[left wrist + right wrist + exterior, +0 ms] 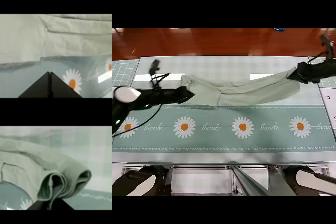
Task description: Fold the shirts.
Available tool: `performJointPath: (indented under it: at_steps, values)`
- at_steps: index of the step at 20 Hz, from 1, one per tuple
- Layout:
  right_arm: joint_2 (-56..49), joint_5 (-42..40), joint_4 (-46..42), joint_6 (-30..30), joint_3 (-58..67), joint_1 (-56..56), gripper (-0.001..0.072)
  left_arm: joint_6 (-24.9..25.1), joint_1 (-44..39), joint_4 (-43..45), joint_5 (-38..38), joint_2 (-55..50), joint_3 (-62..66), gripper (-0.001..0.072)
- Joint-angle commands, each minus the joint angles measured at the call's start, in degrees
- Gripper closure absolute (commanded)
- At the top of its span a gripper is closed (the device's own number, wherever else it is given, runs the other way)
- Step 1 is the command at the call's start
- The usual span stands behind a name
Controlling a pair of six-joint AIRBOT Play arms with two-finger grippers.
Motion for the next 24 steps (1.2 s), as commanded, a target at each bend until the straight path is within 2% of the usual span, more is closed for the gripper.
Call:
performJointPath:
  at_steps: [1,3,5,7,11,18,22,24]
  values:
    - [10.6,1.0,-1.8,1.6,-7.2,0.0,0.0679,1.7,-7.6,0.2,0.6,-12.1,12.5,0.0695]
    - [15.1,1.0,-1.7,2.6,-10.5,0.0,0.0679,-0.1,-11.6,3.8,-0.4,-20.1,22.4,0.0696]
    - [18.6,1.1,-1.7,3.2,-12.7,0.0,0.0679,-7.9,-15.5,11.2,-4.7,-28.4,32.7,0.0696]
    - [21.0,1.6,-1.5,3.8,-13.3,0.0,0.0679,-12.5,-19.6,16.5,-9.6,-35.8,41.3,0.0696]
    - [23.5,2.8,0.8,3.9,-13.3,0.0,0.0679,-16.5,-27.5,16.8,-14.3,-46.3,51.0,0.0696]
    - [24.2,5.2,2.9,3.2,-13.3,0.0,0.0678,-18.1,-36.9,10.0,-14.4,-56.1,59.3,0.0695]
    - [24.2,4.4,3.0,3.3,-13.3,0.3,0.0677,-16.3,-34.5,9.0,-20.4,-55.1,62.5,0.0695]
    - [24.1,2.7,3.4,3.8,-13.3,2.3,0.0677,-15.9,-30.7,14.3,-23.5,-51.4,62.4,0.0694]
